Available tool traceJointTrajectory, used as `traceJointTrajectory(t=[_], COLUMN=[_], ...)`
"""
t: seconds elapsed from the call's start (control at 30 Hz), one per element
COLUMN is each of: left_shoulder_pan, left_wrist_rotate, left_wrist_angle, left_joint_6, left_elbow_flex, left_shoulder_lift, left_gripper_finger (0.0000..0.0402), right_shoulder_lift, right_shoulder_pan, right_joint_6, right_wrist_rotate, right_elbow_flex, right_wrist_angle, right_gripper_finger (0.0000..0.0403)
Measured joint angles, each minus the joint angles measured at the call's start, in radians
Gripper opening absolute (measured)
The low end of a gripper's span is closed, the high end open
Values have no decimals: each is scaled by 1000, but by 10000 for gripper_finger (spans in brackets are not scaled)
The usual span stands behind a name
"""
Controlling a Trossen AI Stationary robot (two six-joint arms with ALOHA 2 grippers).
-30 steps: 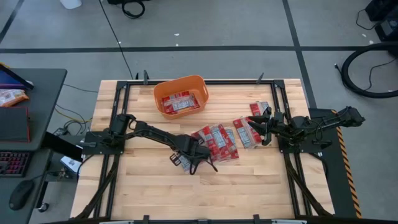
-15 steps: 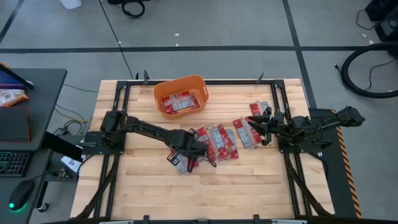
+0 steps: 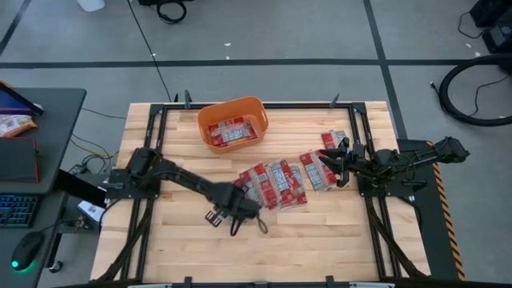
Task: Sort popcorn bags into baskets
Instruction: Put the red popcorn bag into the orange bin
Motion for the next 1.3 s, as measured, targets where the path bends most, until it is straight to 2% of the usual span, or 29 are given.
traceJointTrajectory(t=[0.1,0.23,0.57,0.97,1.23,1.3], left_shoulder_pan=[-47,-111,-196,-193,-192,-190], left_wrist_rotate=[-86,-236,-430,-444,-417,-409], left_wrist_angle=[-3,-3,136,237,268,273], left_joint_6=[-51,-71,-107,-123,-151,-177], left_elbow_flex=[-41,-91,-216,-246,-247,-247], left_shoulder_lift=[0,0,0,-5,-4,-4], left_gripper_finger=[184,190,160,113,18,8], right_shoulder_lift=[0,0,0,0,0,0], right_shoulder_pan=[0,0,0,0,0,0], right_joint_6=[0,0,0,0,0,0], right_wrist_rotate=[0,0,0,0,0,0], right_elbow_flex=[0,0,0,0,0,0], right_wrist_angle=[-1,0,0,-1,-1,-1], right_gripper_finger=[132,132,132,132,132,132])
